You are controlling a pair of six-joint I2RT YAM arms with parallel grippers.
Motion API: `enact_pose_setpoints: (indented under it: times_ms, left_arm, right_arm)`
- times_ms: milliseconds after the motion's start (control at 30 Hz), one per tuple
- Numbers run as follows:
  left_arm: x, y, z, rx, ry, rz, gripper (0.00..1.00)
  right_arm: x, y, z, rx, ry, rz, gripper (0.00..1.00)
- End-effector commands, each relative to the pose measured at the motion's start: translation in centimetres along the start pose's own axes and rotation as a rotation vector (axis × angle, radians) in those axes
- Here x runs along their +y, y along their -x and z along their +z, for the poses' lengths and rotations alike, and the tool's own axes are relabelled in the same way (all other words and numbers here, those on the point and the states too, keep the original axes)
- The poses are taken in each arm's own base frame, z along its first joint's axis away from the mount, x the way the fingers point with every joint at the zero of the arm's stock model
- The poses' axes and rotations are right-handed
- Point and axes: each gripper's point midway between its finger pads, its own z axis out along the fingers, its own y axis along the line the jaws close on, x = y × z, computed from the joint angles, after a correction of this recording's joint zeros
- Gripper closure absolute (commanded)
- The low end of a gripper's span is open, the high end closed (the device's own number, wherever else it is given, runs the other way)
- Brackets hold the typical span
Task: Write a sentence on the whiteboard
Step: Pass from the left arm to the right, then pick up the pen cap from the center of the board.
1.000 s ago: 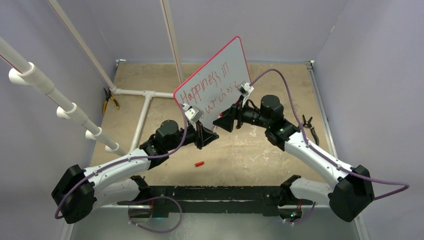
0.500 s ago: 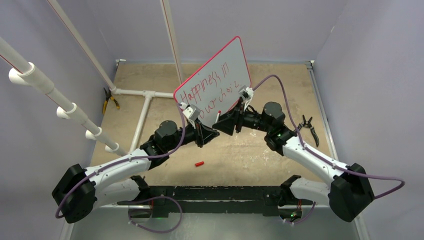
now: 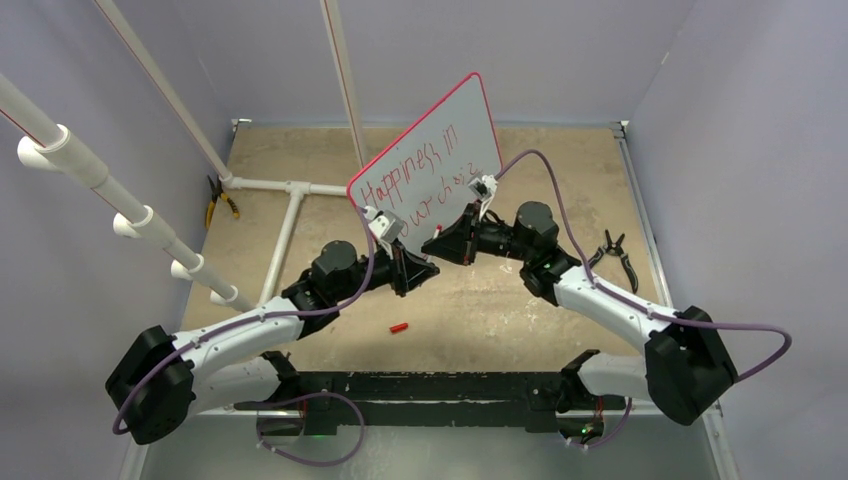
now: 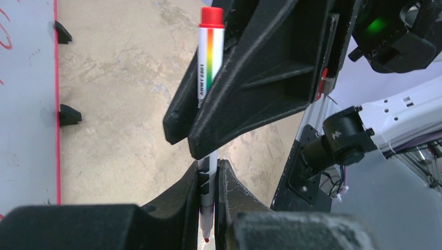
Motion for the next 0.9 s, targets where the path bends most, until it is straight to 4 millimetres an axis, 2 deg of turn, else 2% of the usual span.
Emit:
enact_pose_setpoints:
  times_ms: [0,67,200,267,367,567,733,800,867]
  left_arm:
    - [-0.4,0.9,0.1,-0.035,-0.018,0.025,1.00]
    - [-0.3,0.9,0.1,-0.034,-0.012,0.028,1.00]
    - [0.3,0.6,-0.1,-0.036,0.017,0.032,0.68]
    - [0.5,0.1,-0.4,-0.027,0.021,0.035,0.55]
    - [1.3,-1.2,-0.8,0.013,0.061,0.010,0.45]
    - [3.8,-5.8,-2.5,0.184,0.203,-0.097,0.44]
    - [4.7,-9.0,-4.7,0.261,0.268,-0.168,0.43]
    - [5.1,-10.2,-5.7,0.296,0.293,-0.178,0.45]
    - [5.2,-11.0,-6.5,0.325,0.305,-0.173,0.50]
  right_arm:
    - [1.1,0.8,0.2,-0.023,0.053,-0.044,0.97]
    - [1.0,1.1,0.1,-0.034,0.036,-0.054,1.00]
    - [0.6,2.1,-0.4,-0.069,-0.028,-0.091,1.00]
    - [0.3,2.8,-0.8,-0.094,-0.071,-0.109,1.00]
    - [-0.1,3.8,-1.6,-0.132,-0.141,-0.138,1.00]
    - [-0.7,5.3,-3.8,-0.194,-0.274,-0.196,1.00]
    - [-1.3,5.6,-5.2,-0.232,-0.348,-0.218,1.00]
    - [-1.2,5.8,-5.6,-0.246,-0.356,-0.225,1.00]
    - [-1.2,5.8,-5.8,-0.252,-0.364,-0.227,1.00]
